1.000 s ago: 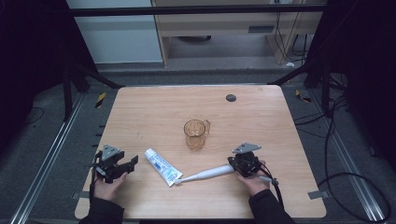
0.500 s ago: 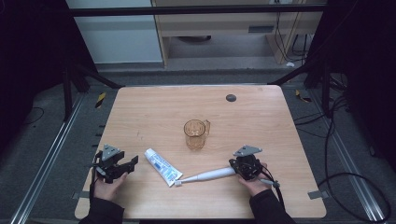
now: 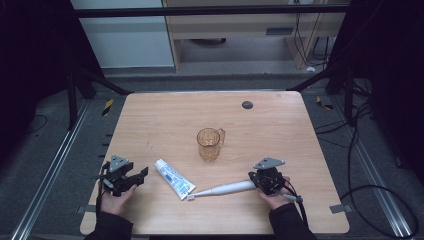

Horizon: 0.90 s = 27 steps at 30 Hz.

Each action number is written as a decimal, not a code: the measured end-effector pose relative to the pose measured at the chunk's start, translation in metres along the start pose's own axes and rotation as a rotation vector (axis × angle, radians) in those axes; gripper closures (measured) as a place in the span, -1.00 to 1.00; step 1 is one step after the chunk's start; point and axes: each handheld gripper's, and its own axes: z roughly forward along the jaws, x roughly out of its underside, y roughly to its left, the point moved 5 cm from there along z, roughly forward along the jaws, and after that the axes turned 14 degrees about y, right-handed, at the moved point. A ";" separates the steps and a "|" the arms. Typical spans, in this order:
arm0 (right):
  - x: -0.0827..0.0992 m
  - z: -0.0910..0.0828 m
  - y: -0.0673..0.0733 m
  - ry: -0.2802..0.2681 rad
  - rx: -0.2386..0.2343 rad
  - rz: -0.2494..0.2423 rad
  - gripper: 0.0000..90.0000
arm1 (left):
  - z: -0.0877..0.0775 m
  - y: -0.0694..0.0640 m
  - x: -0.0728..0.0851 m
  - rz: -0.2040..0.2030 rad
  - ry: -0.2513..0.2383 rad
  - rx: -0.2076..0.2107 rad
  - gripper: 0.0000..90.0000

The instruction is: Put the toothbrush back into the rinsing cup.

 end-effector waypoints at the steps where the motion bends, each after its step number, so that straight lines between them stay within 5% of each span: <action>1: 0.000 0.000 0.000 0.000 -0.001 0.004 1.00 | 0.000 0.000 0.000 0.000 0.000 0.000 -0.19; 27: 0.019 -0.011 0.000 0.013 -0.008 0.016 1.00 | 0.000 0.000 0.000 0.002 0.002 0.000 -0.19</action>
